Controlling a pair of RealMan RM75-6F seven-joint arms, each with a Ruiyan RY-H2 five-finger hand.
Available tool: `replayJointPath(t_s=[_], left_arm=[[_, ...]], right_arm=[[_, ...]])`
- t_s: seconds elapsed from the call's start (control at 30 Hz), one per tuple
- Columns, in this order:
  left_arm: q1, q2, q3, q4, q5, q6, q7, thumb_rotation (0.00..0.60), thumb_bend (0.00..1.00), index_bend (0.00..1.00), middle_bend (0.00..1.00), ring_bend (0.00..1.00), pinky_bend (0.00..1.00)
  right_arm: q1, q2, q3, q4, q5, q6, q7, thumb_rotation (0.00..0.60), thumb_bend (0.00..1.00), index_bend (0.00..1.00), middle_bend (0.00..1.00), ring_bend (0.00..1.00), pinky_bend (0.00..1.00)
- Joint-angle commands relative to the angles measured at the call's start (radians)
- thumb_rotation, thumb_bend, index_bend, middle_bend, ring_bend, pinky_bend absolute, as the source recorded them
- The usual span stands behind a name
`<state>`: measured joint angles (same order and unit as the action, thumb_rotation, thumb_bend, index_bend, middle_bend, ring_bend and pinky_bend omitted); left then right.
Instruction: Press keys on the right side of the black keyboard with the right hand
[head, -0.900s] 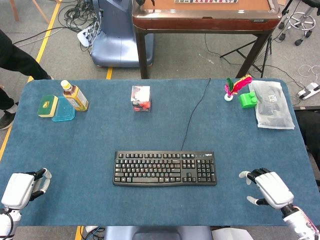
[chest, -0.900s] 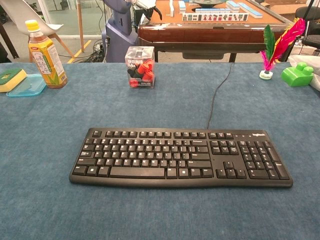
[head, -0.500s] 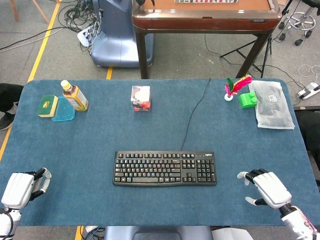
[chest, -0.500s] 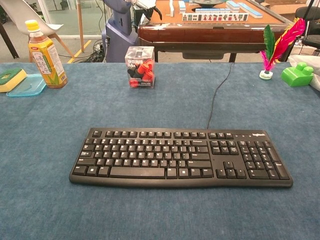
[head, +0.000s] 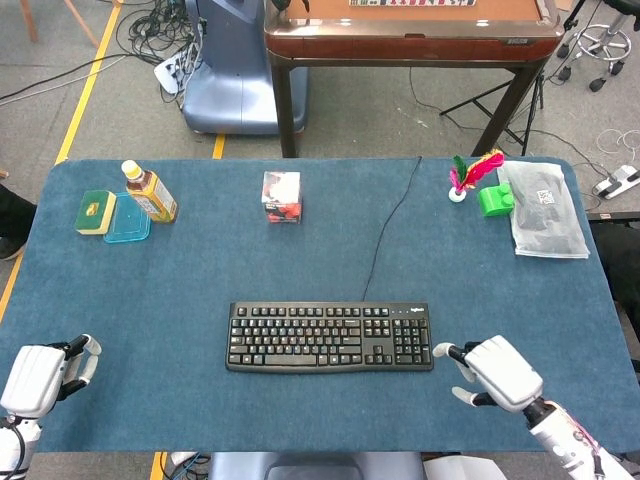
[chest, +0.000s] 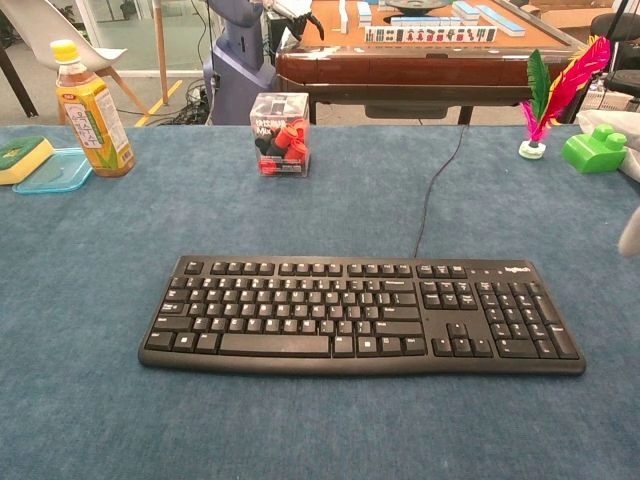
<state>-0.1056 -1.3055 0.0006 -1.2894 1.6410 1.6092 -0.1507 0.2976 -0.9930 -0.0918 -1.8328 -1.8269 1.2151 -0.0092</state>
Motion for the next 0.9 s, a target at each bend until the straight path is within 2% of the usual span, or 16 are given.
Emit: replayJointPath(t_s=[0.03, 0.23, 0.43, 0.6, 0.9], left_arm=[[0.000, 0.002, -0.002, -0.001, -0.004, -0.002, 0.000, 0.600, 0.39, 0.55, 0.89, 0.80, 0.91], [0.003, 0.009, -0.005, -0.007, -0.006, 0.005, -0.005, 0.600, 0.39, 0.53, 0.89, 0.80, 0.91], [0.005, 0.014, -0.008, -0.011, -0.010, 0.006, -0.008, 0.600, 0.39, 0.53, 0.89, 0.80, 0.91], [0.005, 0.020, -0.007, -0.019, -0.008, 0.006, -0.003, 0.600, 0.39, 0.53, 0.89, 0.80, 0.91], [0.006, 0.022, -0.006, -0.024, -0.008, 0.004, -0.006, 0.600, 0.39, 0.53, 0.89, 0.80, 0.91]], right_arm=[[0.045, -0.009, 0.029, -0.051, -0.008, -0.049, -0.061, 0.600, 0.34, 0.36, 0.85, 0.78, 1.00], [0.105, -0.037, 0.066, -0.122, 0.023, -0.145, -0.193, 0.600, 0.69, 0.36, 1.00, 0.95, 1.00], [0.172, -0.081, 0.110, -0.171, 0.124, -0.269, -0.297, 0.600, 0.90, 0.36, 1.00, 1.00, 1.00], [0.245, -0.119, 0.152, -0.180, 0.241, -0.377, -0.371, 0.600, 0.98, 0.36, 1.00, 1.00, 1.00], [0.336, -0.209, 0.188, -0.165, 0.485, -0.465, -0.563, 0.600, 0.99, 0.36, 1.00, 1.00, 1.00]])
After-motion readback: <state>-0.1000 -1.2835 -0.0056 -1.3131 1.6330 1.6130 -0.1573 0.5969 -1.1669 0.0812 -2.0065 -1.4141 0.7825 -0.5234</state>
